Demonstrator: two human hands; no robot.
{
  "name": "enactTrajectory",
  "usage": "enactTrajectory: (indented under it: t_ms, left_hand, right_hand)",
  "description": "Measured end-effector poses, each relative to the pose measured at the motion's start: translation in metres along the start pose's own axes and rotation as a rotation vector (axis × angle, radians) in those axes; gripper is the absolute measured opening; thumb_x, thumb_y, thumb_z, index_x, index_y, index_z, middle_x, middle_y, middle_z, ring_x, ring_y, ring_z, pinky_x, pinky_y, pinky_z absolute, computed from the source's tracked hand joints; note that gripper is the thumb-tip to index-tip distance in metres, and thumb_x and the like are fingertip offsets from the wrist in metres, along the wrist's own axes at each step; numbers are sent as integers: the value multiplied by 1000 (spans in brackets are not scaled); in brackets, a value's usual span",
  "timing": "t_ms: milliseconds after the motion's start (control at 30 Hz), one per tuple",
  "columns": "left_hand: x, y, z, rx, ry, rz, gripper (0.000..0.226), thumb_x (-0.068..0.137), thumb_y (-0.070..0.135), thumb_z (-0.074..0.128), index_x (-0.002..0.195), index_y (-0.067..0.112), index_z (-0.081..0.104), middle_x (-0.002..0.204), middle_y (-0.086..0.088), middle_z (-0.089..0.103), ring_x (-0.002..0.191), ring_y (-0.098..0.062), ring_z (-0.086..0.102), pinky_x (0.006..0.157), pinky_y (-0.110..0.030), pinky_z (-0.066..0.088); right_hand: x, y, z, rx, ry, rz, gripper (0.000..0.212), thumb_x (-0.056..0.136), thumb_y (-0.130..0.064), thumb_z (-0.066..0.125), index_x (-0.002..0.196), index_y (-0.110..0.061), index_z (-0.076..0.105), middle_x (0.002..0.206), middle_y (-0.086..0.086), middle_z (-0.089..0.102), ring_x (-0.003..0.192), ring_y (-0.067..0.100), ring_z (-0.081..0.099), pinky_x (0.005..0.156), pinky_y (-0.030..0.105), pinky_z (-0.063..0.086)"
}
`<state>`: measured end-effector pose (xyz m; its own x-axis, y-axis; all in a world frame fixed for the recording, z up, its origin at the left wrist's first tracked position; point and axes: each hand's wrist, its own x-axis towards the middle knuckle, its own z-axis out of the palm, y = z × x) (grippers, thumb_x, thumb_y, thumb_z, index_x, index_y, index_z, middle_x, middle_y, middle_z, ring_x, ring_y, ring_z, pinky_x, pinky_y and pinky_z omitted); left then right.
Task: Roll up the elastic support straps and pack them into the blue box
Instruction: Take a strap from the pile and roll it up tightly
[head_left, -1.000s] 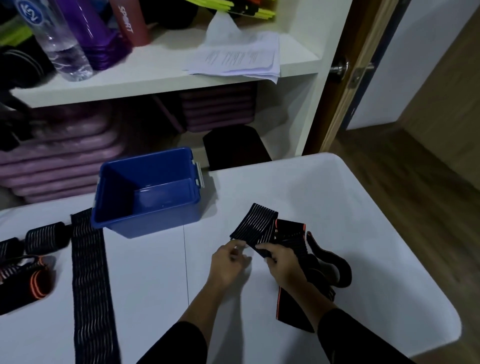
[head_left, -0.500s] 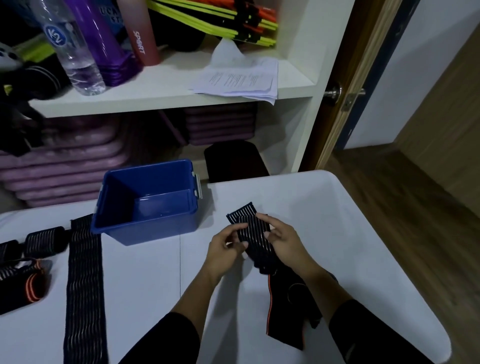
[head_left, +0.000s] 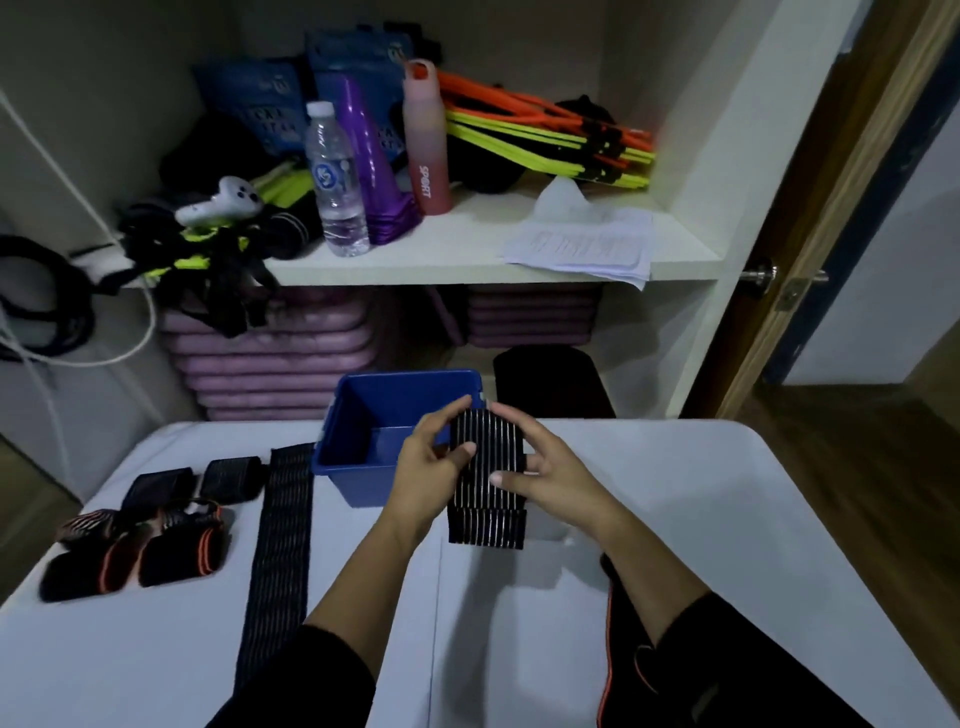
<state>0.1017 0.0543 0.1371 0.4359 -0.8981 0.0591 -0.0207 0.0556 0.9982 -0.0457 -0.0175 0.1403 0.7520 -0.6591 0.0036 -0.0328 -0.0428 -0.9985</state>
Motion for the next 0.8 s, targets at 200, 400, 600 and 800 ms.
enactTrajectory:
  t_ms: [200, 400, 600, 800]
  left_hand:
    - [-19, 34, -71, -145, 82, 31, 50, 87, -3, 56, 128, 26, 53, 116, -4, 64, 97, -11, 66, 74, -24, 54]
    - [-54, 57, -146, -80, 42, 63, 62, 77, -10, 63, 127, 26, 55, 122, -6, 63, 107, -25, 63, 84, -36, 54]
    - [-73, 61, -204, 5, 82, 26, 78, 74, -16, 64, 133, 31, 47, 131, -2, 55, 111, -18, 61, 80, -28, 54]
    - [-72, 55, -241, -27, 172, 12, 67, 78, -14, 61, 130, 27, 51, 114, -9, 66, 99, -24, 67, 74, -29, 55]
  right_hand:
    - [38, -35, 62, 8, -112, -81, 78, 82, 12, 60, 141, -34, 35, 126, -9, 55, 110, 17, 62, 89, 37, 55]
    - [70, -49, 131, 58, -189, -105, 77, 84, 8, 60, 140, -37, 34, 125, -9, 57, 110, 18, 62, 91, 38, 53]
    - [82, -58, 184, 74, -330, -60, 86, 79, 6, 68, 144, -37, 30, 117, -9, 63, 110, 16, 63, 92, 37, 53]
    - [88, -58, 220, -33, -402, -80, 72, 76, 5, 71, 132, -35, 49, 131, -1, 57, 116, 15, 59, 91, 38, 55]
